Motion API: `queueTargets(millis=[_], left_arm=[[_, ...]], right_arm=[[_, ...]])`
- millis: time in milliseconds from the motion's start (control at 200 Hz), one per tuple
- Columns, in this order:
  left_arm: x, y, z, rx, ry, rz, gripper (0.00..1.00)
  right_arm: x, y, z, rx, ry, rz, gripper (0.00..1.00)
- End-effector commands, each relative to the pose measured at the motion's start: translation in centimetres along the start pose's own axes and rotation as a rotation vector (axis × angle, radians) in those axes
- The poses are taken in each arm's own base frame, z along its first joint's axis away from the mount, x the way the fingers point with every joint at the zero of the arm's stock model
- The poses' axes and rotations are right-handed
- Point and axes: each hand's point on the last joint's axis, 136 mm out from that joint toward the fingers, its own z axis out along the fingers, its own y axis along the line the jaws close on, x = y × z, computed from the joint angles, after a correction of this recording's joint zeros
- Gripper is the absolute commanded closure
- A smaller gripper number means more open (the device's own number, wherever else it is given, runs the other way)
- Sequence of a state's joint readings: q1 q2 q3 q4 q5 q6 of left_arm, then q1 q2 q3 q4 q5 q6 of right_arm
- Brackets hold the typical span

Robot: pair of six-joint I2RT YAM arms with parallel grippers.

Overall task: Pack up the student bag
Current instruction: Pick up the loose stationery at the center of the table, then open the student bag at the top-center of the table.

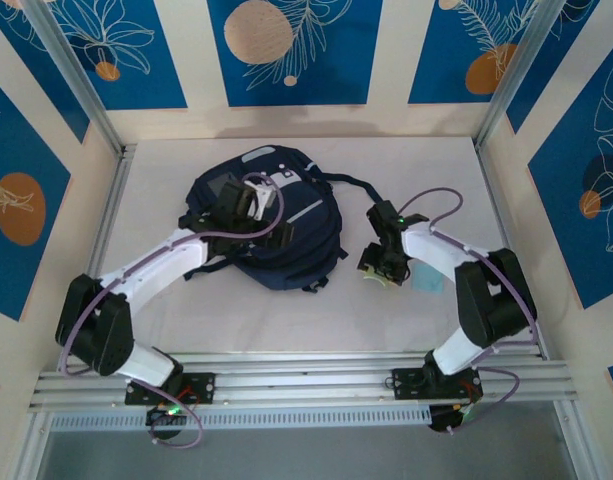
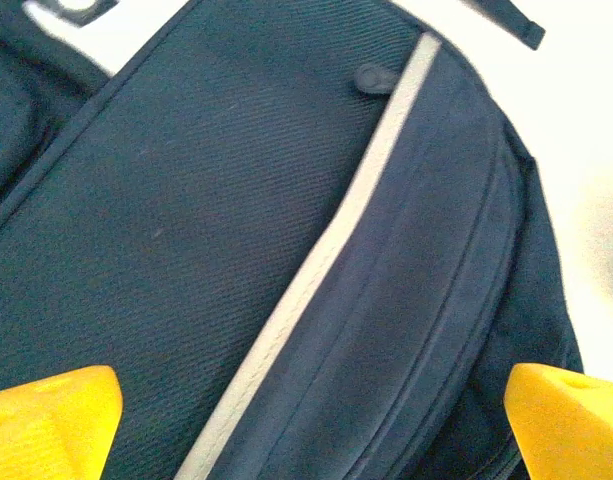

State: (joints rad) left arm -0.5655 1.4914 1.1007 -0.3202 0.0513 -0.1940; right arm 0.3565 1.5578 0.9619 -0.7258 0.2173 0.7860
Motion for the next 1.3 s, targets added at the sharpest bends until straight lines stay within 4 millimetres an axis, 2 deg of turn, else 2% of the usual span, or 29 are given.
queueTargets(millis=[0,140,295,435,495,555,645,760,855,960,1105,1295], left_arm=[[0.4,-1.1,1.2,0.002,0.076,0.161,0.04],[1.2,-2.3,3.3,0.0,0.156,0.242,0.1],[2.0,-3.4,4.8,0.022,0.206,0.281,0.15],[2.9,-2.5,6.3,-0.026,0.24,0.301,0.22],[3.2,-1.8,7.0,-0.061,0.253,0.313,0.35],[3.2,-1.4,7.5,-0.083,0.267,0.321,0.55],[2.7,-1.6,7.4,-0.08,0.277,0.317,1.0],[0.8,-3.2,6.0,0.001,0.236,0.253,1.0],[-1.5,-4.7,4.1,0.105,0.171,0.15,1.0],[-3.9,-4.9,2.0,0.184,0.105,0.035,1.0],[-6.1,-4.4,0.3,0.239,0.031,-0.056,1.0],[-8.1,-3.7,-0.2,0.294,-0.034,-0.158,1.0]], right_arm=[[-1.4,0.9,-3.1,-0.078,-0.053,-0.018,0.34],[-2.4,0.6,-4.9,-0.12,-0.099,-0.007,0.34],[-2.5,0.2,-5.5,-0.156,-0.115,0.016,0.35],[-2.5,-0.1,-5.3,-0.181,-0.107,0.035,0.36],[-2.4,-0.1,-5.3,-0.192,-0.106,0.038,0.37],[-2.4,-0.2,-5.4,-0.197,-0.109,0.04,0.38],[-2.6,-0.2,-5.8,-0.207,-0.12,0.041,0.4],[-2.8,0.3,-6.4,-0.242,-0.131,0.037,0.43],[-3.0,1.7,-7.1,-0.303,-0.131,0.017,0.43],[-3.5,3.7,-8.0,-0.358,-0.143,-0.018,0.43],[-4.1,7.4,-8.8,-0.42,-0.151,-0.083,0.43],[-4.4,13.8,-8.6,-0.476,-0.126,-0.175,0.43]])
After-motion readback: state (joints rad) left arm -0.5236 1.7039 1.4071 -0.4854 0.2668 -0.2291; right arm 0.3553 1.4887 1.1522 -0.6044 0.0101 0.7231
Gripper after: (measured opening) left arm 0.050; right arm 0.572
